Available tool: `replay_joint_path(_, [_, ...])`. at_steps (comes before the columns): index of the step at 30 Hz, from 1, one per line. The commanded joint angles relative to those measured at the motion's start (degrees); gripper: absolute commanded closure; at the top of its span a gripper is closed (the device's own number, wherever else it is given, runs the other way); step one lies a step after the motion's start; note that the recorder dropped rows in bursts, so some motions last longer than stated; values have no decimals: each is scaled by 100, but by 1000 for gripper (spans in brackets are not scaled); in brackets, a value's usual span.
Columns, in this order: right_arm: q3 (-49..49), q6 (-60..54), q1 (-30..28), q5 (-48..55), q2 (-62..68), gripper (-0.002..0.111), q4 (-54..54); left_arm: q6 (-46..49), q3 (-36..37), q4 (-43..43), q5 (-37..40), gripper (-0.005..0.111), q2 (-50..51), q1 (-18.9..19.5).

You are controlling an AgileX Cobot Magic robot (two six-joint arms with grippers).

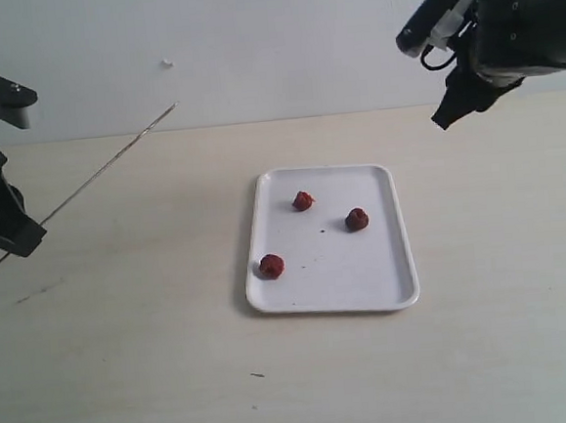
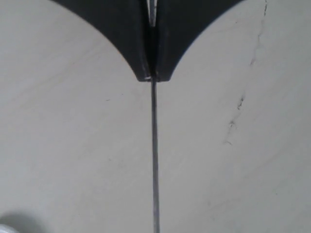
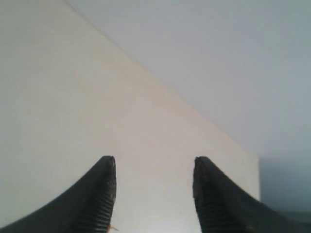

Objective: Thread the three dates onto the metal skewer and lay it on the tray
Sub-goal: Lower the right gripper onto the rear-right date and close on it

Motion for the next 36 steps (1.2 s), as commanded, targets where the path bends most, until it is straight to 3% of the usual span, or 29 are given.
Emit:
replay_joint_path(1, [-617,-2837,-13,1045,68,60,4275,-14,20,-375,-158,107,-39,12])
replay_joint_path(4, [-999,-4486,28,1572,243,60,6980,-14,20,-388,-158,107,-39,12])
replay_joint_path(7, [-1290,-4889,224,1870,529,60,8119,-14,20,-405,-158,107,-39,12])
replay_joint_path(14, [-2343,-3274,760,3003,1513,60,5983,-14,20,-489,-158,107,-39,12])
replay_joint_path(21, [-2930,-3366,787,3140,2039,60,6309,-14,29,-560,-322,107,-39,12])
replay_joint_path(27, [-3087,-4084,787,3115,2061,60,7390,-14,29,-641,-458,107,-39,12])
replay_joint_path(36, [-3087,-3859,688,2769,2318,60,6940,-14,70,-652,-458,107,-39,12])
